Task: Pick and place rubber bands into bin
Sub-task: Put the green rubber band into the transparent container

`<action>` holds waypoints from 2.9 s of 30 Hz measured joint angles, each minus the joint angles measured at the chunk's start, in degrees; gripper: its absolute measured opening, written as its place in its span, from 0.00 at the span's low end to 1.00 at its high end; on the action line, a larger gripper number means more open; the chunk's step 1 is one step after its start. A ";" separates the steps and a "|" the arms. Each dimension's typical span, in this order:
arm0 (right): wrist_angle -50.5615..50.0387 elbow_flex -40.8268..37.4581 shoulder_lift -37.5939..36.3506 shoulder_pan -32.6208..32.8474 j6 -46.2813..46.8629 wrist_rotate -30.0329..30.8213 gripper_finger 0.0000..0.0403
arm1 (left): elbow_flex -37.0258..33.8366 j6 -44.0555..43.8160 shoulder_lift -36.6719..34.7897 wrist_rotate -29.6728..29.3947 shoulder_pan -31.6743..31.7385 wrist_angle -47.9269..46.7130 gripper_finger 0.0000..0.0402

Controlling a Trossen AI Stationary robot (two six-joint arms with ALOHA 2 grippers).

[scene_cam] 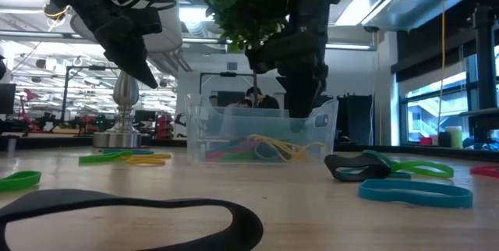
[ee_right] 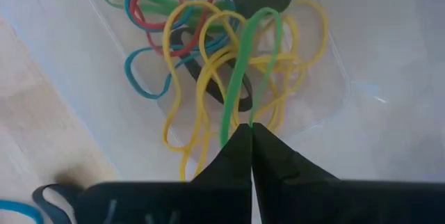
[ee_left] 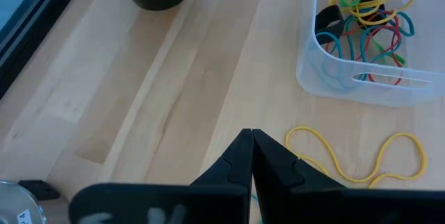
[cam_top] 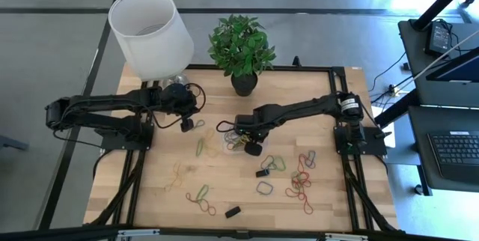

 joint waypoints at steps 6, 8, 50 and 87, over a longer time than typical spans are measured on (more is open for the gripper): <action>0.47 -0.04 0.00 0.06 0.13 -0.66 0.00 | 0.00 0.00 0.00 -0.01 0.01 0.00 0.01; 2.09 -0.08 0.00 0.07 -0.55 0.35 0.00 | 0.00 0.00 0.00 -0.01 0.02 0.00 0.01; 13.11 -6.75 0.24 -2.78 10.48 -11.85 0.00 | 0.00 -0.47 0.00 0.04 0.01 -0.02 0.01; -4.55 4.87 -1.36 -2.70 5.47 -0.81 0.23 | 0.00 -0.46 0.00 -1.06 0.02 -0.04 0.01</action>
